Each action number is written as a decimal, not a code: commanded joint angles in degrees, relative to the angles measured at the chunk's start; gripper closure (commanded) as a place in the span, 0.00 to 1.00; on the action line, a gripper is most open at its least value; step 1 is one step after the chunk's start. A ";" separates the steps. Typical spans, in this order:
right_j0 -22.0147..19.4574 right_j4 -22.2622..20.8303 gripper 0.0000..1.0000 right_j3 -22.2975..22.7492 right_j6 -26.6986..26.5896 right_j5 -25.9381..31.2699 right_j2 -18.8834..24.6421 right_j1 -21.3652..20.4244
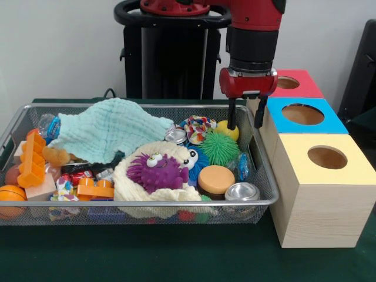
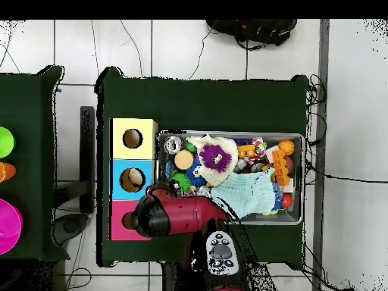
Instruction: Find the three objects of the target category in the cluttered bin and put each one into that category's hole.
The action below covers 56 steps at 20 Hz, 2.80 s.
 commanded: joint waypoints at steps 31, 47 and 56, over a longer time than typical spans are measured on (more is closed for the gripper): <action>3.58 5.82 0.00 -25.28 7.00 23.07 -0.09 4.51; 2.25 6.18 0.00 -23.13 7.54 21.98 1.14 3.88; -1.28 7.60 0.00 -21.40 4.90 24.08 3.56 1.83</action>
